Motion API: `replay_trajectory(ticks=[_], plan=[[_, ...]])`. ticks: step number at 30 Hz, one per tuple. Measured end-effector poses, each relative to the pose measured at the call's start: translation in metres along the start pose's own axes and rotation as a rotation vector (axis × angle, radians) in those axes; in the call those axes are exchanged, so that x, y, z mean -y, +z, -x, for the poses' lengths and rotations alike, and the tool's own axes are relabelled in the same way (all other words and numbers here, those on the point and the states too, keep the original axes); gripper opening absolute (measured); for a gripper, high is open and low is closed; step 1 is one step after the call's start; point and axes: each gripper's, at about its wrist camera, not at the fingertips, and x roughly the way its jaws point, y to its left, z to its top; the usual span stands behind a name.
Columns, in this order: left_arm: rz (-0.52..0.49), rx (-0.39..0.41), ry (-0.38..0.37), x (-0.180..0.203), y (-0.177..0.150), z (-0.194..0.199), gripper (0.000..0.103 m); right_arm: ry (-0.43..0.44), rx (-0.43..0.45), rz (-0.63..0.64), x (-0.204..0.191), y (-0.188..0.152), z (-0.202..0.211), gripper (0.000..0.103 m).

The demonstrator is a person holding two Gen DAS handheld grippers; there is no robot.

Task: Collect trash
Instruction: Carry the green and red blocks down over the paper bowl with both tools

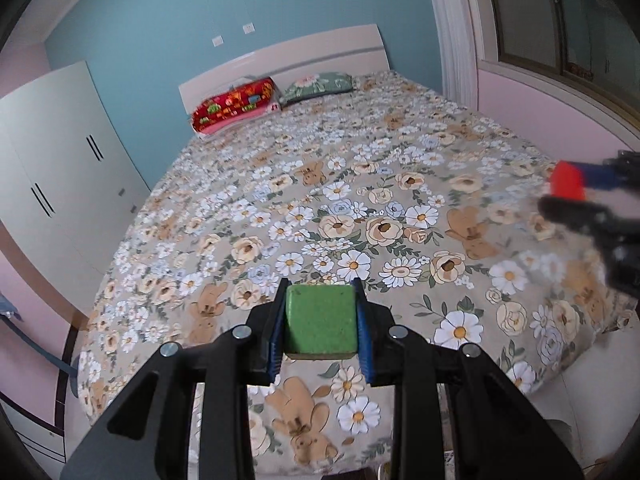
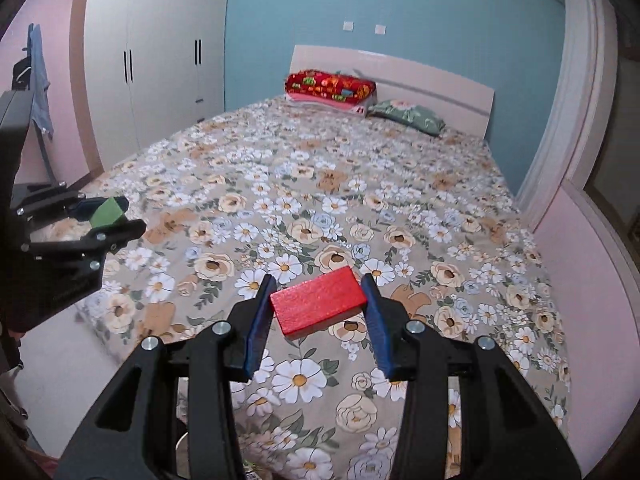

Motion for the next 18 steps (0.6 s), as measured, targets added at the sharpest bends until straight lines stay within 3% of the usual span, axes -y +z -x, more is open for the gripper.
replay_trajectory(ticks=[10, 18], plan=[[0.005, 0.033, -0.002, 0.003, -0.042, 0.058, 0.032, -0.015, 0.034, 0.01, -0.019, -0.027, 0.067, 0.045], [0.001, -0.006, -0.017, 0.009, -0.08, 0.066, 0.032, 0.008, 0.041, 0.016, -0.033, -0.053, 0.093, 0.044]])
